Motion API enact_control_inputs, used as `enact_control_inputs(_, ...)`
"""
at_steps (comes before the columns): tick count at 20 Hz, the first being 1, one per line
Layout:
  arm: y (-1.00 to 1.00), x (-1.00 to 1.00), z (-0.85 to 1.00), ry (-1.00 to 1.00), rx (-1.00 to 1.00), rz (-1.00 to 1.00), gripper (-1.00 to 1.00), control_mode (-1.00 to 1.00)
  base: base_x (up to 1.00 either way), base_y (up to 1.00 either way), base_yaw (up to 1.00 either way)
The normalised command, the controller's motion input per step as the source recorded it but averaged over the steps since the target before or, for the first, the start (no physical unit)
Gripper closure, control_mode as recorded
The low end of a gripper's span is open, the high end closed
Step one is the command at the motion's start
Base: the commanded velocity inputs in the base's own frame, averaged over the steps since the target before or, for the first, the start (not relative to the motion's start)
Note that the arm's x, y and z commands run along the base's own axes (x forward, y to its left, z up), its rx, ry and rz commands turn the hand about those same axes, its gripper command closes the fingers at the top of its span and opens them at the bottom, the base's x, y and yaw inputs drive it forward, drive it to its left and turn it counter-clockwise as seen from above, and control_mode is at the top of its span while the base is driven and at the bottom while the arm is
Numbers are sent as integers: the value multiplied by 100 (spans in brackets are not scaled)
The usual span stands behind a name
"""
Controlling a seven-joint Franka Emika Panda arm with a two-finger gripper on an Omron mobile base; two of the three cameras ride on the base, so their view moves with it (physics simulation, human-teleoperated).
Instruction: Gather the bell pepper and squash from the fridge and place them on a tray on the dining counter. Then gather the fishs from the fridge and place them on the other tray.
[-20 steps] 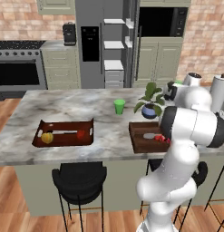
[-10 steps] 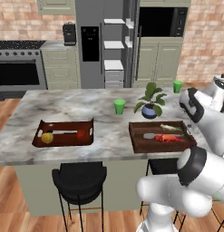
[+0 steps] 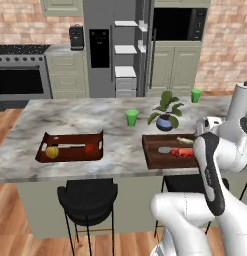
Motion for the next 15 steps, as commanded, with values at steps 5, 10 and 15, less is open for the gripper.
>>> enact_control_inputs(5, 88, -86, 100, -12, -14, 0, -100, -100, 0, 0, 0)
enact_control_inputs(10, 21, -28, 97, 0, -8, 3, -100, -100, 0, 0, 0)
enact_control_inputs(15, -28, -71, 33, -12, 0, 0, -100, -100, 0, 0, 0)
